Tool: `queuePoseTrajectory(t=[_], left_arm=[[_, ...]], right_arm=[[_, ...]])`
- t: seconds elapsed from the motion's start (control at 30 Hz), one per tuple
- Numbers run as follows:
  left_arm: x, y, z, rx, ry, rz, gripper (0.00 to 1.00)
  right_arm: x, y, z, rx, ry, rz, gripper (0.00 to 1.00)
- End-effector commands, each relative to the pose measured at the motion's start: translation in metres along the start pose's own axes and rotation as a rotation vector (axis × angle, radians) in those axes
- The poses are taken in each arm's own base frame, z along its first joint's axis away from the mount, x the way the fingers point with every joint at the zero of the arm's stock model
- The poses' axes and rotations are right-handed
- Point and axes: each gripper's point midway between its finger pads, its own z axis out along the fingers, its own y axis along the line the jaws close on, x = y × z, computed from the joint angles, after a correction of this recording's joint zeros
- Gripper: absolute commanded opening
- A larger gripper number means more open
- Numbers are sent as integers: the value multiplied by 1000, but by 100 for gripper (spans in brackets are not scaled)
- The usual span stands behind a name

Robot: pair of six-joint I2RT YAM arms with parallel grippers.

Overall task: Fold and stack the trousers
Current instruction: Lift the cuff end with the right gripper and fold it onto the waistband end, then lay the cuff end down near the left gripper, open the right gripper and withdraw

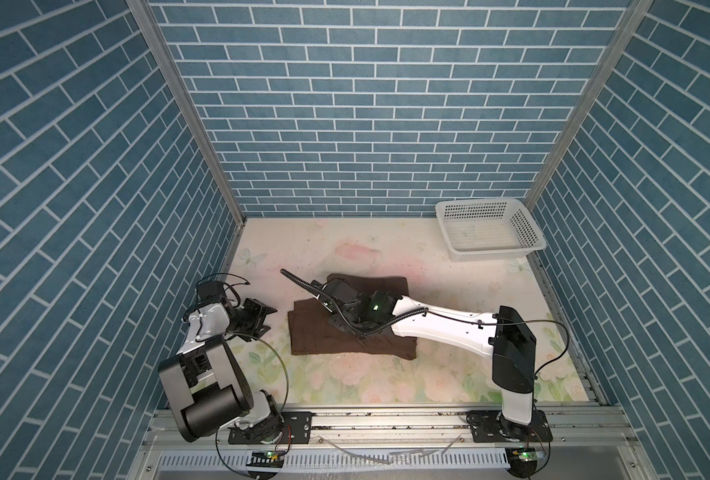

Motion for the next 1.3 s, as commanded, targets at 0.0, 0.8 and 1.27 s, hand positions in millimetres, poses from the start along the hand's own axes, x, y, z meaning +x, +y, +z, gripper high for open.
queuePoseTrajectory(t=[0.0, 0.8, 1.27], left_arm=[[3, 8, 14, 19, 25, -10, 45], [28, 18, 75, -50, 129, 26, 19], [27, -34, -8, -71, -55, 226, 43]], right_arm=[[-29, 22, -9, -25, -102, -82, 0], [-15, 112, 7, -419, -17, -150, 28], [-2, -30, -56, -411, -88, 353, 22]])
